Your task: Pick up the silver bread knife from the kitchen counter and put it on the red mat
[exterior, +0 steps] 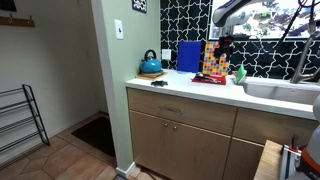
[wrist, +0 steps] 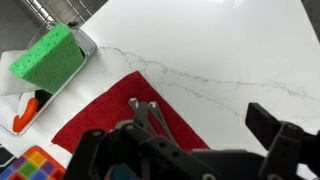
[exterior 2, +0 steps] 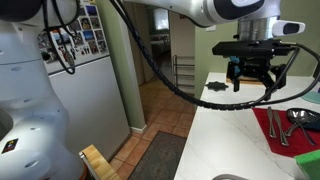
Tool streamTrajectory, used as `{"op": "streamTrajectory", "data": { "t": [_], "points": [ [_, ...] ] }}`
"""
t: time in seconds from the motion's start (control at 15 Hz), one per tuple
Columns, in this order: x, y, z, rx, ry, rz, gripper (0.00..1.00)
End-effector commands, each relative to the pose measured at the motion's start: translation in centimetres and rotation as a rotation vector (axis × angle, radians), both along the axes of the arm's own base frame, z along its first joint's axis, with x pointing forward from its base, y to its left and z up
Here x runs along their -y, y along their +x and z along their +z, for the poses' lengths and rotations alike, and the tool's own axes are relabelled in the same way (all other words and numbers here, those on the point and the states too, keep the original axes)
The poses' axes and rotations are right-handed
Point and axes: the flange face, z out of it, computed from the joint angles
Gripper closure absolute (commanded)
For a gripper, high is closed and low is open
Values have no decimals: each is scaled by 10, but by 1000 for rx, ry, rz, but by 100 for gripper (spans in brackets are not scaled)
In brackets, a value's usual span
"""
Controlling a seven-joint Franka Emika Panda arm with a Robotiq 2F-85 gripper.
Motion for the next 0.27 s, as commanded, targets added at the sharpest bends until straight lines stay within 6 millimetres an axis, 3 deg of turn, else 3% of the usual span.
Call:
{"op": "streamTrajectory", "data": {
  "t": [0.0,0.2],
  "points": [
    [-3,-2,1,0,3,21,0],
    [-8,-7,1,3,7,39,0]
  ]
}}
